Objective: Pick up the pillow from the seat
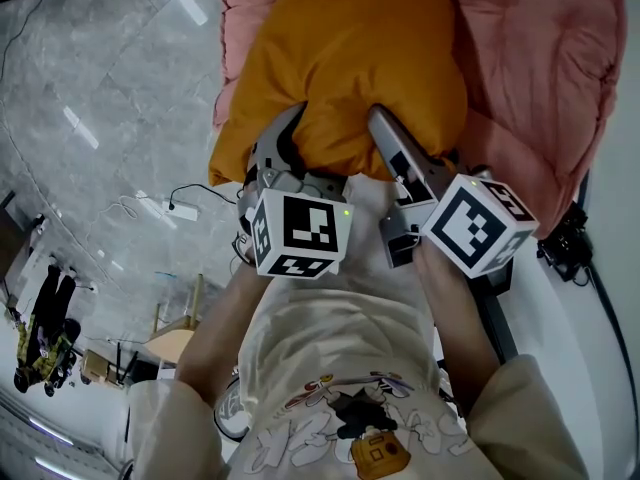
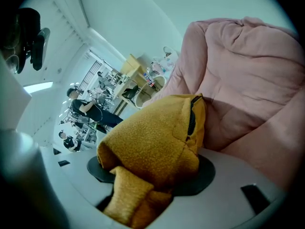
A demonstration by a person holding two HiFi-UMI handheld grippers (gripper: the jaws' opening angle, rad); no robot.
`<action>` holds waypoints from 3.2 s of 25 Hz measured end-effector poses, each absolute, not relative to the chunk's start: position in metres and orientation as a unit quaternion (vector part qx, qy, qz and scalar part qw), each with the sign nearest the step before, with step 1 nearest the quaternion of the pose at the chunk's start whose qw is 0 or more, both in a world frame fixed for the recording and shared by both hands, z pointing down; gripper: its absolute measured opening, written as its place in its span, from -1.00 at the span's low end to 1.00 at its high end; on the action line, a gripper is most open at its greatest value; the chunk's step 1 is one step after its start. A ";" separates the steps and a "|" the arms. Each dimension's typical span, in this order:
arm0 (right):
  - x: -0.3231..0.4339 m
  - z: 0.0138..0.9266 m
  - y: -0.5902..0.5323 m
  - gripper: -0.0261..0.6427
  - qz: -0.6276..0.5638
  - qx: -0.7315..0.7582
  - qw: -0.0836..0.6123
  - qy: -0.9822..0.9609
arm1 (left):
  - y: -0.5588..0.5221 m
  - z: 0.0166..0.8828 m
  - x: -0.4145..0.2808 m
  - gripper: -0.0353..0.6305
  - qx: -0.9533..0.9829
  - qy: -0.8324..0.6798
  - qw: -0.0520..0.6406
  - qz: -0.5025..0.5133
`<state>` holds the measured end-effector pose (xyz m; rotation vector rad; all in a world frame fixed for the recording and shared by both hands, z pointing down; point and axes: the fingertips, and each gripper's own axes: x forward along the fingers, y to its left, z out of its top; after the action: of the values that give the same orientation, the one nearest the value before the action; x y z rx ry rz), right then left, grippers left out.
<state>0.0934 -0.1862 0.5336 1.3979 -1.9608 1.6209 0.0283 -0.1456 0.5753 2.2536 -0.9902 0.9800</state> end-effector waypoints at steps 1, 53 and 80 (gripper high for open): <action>0.093 0.531 -0.186 -0.01 0.553 0.477 0.118 -0.673 | -0.146 0.573 0.028 -0.03 0.824 -0.365 0.245 0.358; 0.071 0.349 -0.174 -0.06 0.411 0.414 0.093 -0.807 | -0.126 0.402 0.018 -0.03 0.807 -0.491 0.225 0.240; 0.085 0.268 -0.147 -0.06 0.353 0.394 0.060 -0.846 | -0.102 0.330 0.035 -0.03 0.808 -0.529 0.181 0.185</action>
<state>0.0852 -0.1468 0.2680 1.1933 -2.5619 1.0687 0.0347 -0.1024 0.3301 2.2822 -1.4937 0.5226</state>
